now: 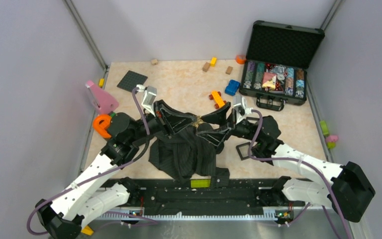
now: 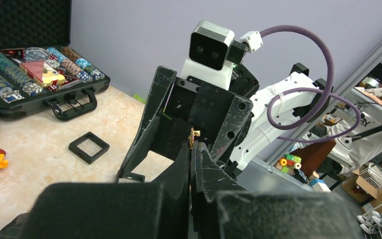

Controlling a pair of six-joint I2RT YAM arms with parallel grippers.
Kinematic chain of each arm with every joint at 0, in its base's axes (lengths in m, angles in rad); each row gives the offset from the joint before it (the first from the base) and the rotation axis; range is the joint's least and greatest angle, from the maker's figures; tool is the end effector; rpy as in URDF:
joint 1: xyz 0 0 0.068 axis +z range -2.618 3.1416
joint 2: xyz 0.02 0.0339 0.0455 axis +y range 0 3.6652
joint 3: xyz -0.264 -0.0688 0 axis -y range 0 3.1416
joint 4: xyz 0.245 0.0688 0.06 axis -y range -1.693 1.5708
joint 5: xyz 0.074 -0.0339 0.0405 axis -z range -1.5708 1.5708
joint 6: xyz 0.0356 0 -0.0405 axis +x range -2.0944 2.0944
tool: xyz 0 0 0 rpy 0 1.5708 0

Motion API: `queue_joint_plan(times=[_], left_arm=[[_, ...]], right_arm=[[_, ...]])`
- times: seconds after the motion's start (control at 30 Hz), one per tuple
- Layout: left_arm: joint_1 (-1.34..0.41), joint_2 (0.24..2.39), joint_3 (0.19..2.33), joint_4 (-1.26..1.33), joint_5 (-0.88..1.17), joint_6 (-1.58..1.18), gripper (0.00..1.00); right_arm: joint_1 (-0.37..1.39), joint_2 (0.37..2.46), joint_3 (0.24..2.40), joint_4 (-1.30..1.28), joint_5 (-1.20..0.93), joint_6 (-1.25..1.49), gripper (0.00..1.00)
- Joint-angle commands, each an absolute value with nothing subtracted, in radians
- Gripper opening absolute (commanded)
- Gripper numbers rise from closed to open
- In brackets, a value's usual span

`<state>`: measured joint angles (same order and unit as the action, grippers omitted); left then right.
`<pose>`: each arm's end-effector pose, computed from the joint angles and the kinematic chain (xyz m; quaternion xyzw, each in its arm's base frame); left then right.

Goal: Remove the brooch from the garment
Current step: Close the brooch.

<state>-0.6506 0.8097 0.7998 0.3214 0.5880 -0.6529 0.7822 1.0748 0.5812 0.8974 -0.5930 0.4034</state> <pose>0.1330 -0.1260 0.3940 0.2336 0.5639 -0.6049 0.5115 0.1518 0.1789 0.3231 -0.3387 0.4716 0.5794 0.5720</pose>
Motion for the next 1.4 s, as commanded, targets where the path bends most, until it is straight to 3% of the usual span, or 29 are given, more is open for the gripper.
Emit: queue_joint_plan(times=[0.0,0.8,0.93,1.13,1.37], left_arm=[[-0.648,0.804,0.787,0.399,0.601,-0.645,0.0],[-0.648,0.81,0.749,0.436,0.612,-0.664,0.0],[-0.649,0.808,0.746,0.436,0.624,-0.668,0.0],[-0.648,0.81,0.743,0.438,0.656,-0.678,0.0],[-0.649,0.815,0.741,0.435,0.683,-0.678,0.0]], right_arm=[[0.778,1.07,0.606,0.984,-0.641,0.432,0.62],[0.785,1.101,0.621,1.075,-0.605,0.497,0.62],[0.786,1.097,0.62,1.073,-0.588,0.494,0.58],[0.785,1.099,0.624,1.071,-0.593,0.494,0.44],[0.785,1.095,0.636,1.05,-0.608,0.503,0.41]])
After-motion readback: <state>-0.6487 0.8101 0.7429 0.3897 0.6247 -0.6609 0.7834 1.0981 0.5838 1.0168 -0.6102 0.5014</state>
